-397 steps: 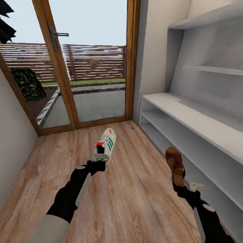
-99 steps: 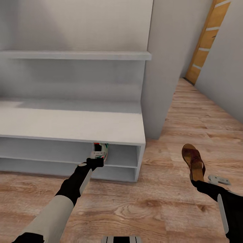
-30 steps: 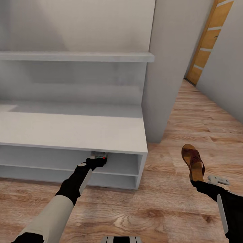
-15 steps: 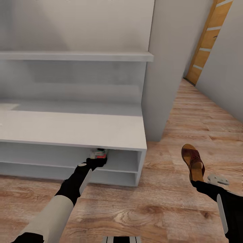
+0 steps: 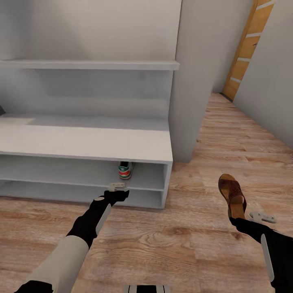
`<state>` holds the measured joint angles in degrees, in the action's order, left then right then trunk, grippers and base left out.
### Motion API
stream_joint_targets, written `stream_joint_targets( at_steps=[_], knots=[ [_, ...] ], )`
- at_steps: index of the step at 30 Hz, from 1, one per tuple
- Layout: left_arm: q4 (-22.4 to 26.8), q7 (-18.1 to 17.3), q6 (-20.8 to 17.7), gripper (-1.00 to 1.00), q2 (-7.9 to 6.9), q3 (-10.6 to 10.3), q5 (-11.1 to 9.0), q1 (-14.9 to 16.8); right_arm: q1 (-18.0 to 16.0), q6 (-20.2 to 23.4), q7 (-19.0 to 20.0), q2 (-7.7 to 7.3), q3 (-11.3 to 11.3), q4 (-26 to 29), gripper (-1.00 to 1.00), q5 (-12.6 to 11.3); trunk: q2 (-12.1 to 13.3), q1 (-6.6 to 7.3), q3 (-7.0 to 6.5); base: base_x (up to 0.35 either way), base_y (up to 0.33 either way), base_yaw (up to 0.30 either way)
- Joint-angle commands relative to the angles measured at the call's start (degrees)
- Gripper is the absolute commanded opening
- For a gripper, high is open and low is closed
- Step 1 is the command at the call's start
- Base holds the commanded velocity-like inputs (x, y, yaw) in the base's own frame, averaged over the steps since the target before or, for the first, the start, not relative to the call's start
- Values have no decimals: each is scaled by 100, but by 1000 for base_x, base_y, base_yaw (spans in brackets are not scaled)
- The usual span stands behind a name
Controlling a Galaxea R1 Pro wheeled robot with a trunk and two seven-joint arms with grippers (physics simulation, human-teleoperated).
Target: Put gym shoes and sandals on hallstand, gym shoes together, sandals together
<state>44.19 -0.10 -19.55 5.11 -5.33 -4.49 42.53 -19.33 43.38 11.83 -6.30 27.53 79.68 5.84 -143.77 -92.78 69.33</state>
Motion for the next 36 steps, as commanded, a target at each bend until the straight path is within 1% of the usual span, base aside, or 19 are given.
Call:
stream_joint_targets(
  at_steps=[1, 9, 10, 12, 20, 26, 36],
  knots=[
    [9, 1, -32, 100, -1, -3, -48, -2, -3, 30, 39, 3, 7, 12, -100, 40, -2, 5, 4, -339, 5, 0],
    [30, 1, -29, 100, -1, -3, -67, -44, 0, 26, 39, 9, 22, 30, -100, 26, -2, 5, 4, -323, 113, 0],
    [25, 1, 127, 100, -2, -3, -86, -57, 0, 7, 39, 13, 12, 25, -100, 15, -2, 5, 4, -292, 196, 0],
    [22, -6, 231, 100, -1, -3, -94, -59, 0, -4, 37, 19, -3, 23, -100, 18, -2, 5, 4, -267, 222, 0],
    [11, -20, 265, 100, 12, -11, -155, -67, -1, -9, 37, 23, -15, 0, -100, 19, -2, 5, 4, -217, 257, 0],
    [3, -25, 261, 100, 10, -6, -286, -75, 0, -13, 38, 21, -24, -9, -100, 38, -2, 5, 4, -179, 277, 0],
    [2, -25, 268, 100, -8, -3, -306, -79, -1, -14, 30, 17, -28, -14, -100, 40, -2, 5, 4, -152, 303, 0]
  ],
)
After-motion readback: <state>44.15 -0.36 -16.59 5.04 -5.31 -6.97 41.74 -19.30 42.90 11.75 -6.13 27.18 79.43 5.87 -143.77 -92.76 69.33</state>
